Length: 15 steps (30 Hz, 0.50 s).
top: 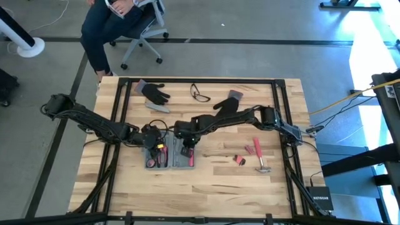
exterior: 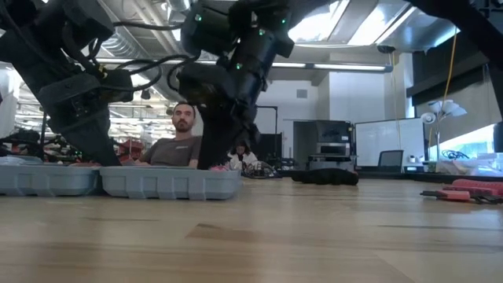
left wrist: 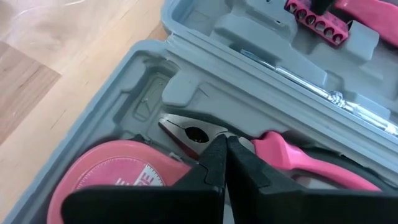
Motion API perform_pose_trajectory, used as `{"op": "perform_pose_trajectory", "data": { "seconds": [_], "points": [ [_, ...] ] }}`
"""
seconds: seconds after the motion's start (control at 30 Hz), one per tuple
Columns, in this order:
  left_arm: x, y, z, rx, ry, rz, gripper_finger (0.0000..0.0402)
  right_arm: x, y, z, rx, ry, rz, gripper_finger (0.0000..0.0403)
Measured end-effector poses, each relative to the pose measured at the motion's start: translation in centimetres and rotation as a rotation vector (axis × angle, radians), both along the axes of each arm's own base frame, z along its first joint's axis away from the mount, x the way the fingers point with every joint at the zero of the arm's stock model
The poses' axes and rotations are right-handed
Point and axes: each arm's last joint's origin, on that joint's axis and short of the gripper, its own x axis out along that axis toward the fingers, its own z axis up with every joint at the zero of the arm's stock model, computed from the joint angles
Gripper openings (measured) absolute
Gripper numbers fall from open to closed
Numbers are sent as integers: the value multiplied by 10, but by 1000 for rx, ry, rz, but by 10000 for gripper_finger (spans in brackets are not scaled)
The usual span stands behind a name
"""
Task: Prefit tool cases
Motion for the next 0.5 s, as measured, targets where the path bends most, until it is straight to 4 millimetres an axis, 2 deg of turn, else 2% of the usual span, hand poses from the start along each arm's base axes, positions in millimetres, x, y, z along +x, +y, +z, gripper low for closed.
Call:
{"op": "perform_pose_trajectory", "data": {
  "seconds": [0.5],
  "points": [
    [0,0,0,2,1,6,0,4,8,-21,11,21,49,0]
  ]
}}
